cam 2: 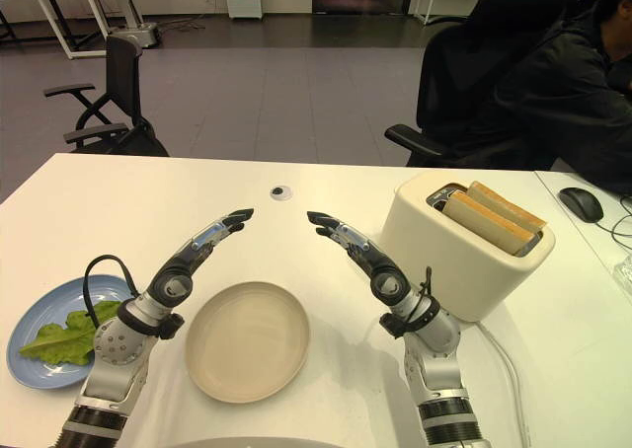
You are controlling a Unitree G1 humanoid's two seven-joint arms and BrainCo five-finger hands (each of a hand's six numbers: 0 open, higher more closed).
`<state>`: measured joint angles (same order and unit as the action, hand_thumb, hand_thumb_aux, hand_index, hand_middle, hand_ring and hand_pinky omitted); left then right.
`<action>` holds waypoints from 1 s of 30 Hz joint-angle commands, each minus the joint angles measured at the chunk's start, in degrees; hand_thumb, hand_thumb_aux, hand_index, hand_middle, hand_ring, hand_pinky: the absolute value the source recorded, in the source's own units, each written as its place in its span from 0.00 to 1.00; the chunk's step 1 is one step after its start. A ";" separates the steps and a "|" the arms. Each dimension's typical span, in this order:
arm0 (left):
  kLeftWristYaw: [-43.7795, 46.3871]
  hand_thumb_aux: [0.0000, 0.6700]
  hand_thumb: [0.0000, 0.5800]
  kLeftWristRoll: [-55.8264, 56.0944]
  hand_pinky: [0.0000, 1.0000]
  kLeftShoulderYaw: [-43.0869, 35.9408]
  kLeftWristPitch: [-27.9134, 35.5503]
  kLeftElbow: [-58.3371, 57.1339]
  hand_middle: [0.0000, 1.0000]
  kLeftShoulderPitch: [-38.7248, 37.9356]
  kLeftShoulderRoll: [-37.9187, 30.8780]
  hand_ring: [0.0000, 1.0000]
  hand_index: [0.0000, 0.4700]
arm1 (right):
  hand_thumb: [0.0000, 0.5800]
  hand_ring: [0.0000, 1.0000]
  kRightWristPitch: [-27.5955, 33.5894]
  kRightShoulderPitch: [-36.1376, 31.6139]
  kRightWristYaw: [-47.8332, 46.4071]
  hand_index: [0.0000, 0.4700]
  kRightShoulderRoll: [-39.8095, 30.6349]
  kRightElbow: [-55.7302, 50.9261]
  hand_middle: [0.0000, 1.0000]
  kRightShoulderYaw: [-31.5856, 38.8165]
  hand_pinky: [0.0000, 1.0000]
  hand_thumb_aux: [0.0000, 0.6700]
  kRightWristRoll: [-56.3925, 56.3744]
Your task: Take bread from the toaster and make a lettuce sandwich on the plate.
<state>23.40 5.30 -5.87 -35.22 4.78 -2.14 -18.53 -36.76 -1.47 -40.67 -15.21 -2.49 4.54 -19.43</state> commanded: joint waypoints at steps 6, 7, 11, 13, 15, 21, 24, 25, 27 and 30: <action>0.30 0.00 0.00 -0.52 0.00 -0.03 0.46 -0.08 0.00 -0.45 0.12 0.00 0.00 | 0.00 0.00 0.03 0.16 -0.38 0.00 -0.38 0.16 0.00 -0.49 0.00 0.00 -0.11; 0.31 0.00 0.00 -0.51 0.00 -0.04 0.45 -0.09 0.00 -0.46 0.13 0.00 0.00 | 0.00 0.00 0.02 0.16 -0.37 0.00 -0.38 0.13 0.00 -0.50 0.00 0.00 -0.09; 0.35 0.00 0.00 -0.49 0.00 -0.08 0.36 -0.13 0.00 -0.48 0.15 0.00 0.00 | 0.00 0.00 -0.01 -0.08 -0.38 0.00 -0.42 -0.42 0.00 -0.49 0.00 0.00 0.22; 0.47 0.00 0.00 -0.44 0.00 -0.26 0.34 -0.13 0.00 -0.45 0.20 0.00 0.00 | 0.00 0.00 -1.53 -0.07 0.39 0.00 -1.38 0.82 0.00 -1.76 0.00 0.00 1.67; 0.67 0.00 0.00 -0.28 0.00 -0.48 0.43 -0.31 0.00 -0.29 0.27 0.00 0.00 | 0.00 0.00 -0.54 -0.32 2.83 0.00 -3.45 8.27 0.00 -7.14 0.00 0.00 -4.28; 0.75 0.00 0.00 -0.88 0.00 -0.98 0.21 -1.59 0.00 -0.01 0.94 0.00 0.00 | 0.00 0.00 10.72 -6.01 19.61 0.00 -22.70 4.54 0.00 -30.21 0.00 0.00 13.98; 0.80 0.00 0.00 -1.31 0.00 -1.48 0.42 -1.65 0.00 0.42 1.32 0.00 0.00 | 0.00 0.00 14.71 -6.96 23.77 0.00 -31.30 -10.07 0.00 -29.38 0.00 0.00 25.66; 0.83 0.00 0.00 -1.44 0.00 -1.63 0.46 -1.69 0.00 0.56 1.46 0.00 0.00 | 0.00 0.00 14.86 -7.68 25.91 0.00 -33.24 -15.08 0.00 -28.74 0.00 0.00 28.70; 1.00 0.00 0.00 -1.61 0.00 -1.81 0.48 -1.86 0.00 0.83 1.71 0.00 0.00 | 0.00 0.00 14.54 -8.81 28.37 0.00 -35.67 -23.12 0.00 -27.14 0.00 0.00 32.12; 1.17 0.00 0.00 -1.64 0.00 -1.92 0.45 -2.01 0.00 1.01 1.79 0.00 0.00 | 0.04 0.00 12.22 -8.93 29.14 0.02 -37.27 -28.98 0.00 -24.44 0.00 0.02 34.01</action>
<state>24.18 4.47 -7.42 -35.23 3.33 -1.71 -16.64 -22.95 -9.44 -11.46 -50.99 -28.31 -22.09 13.19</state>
